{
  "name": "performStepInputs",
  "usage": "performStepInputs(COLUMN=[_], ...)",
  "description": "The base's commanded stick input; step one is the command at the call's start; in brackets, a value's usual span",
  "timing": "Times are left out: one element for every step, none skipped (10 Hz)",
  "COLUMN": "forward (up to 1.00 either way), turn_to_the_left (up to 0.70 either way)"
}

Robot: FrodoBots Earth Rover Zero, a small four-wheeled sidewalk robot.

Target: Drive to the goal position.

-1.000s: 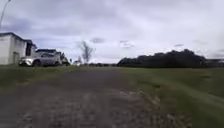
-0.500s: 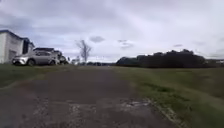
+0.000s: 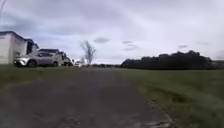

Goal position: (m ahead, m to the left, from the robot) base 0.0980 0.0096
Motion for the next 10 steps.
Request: performStepInputs(forward=[1.0,1.0,1.0,1.0,1.0,1.0,1.0,1.0,1.0,1.0], turn_to_the_left=[0.0,0.0,0.27,0.27,0.27,0.27,0.0,0.0,0.0,0.0])
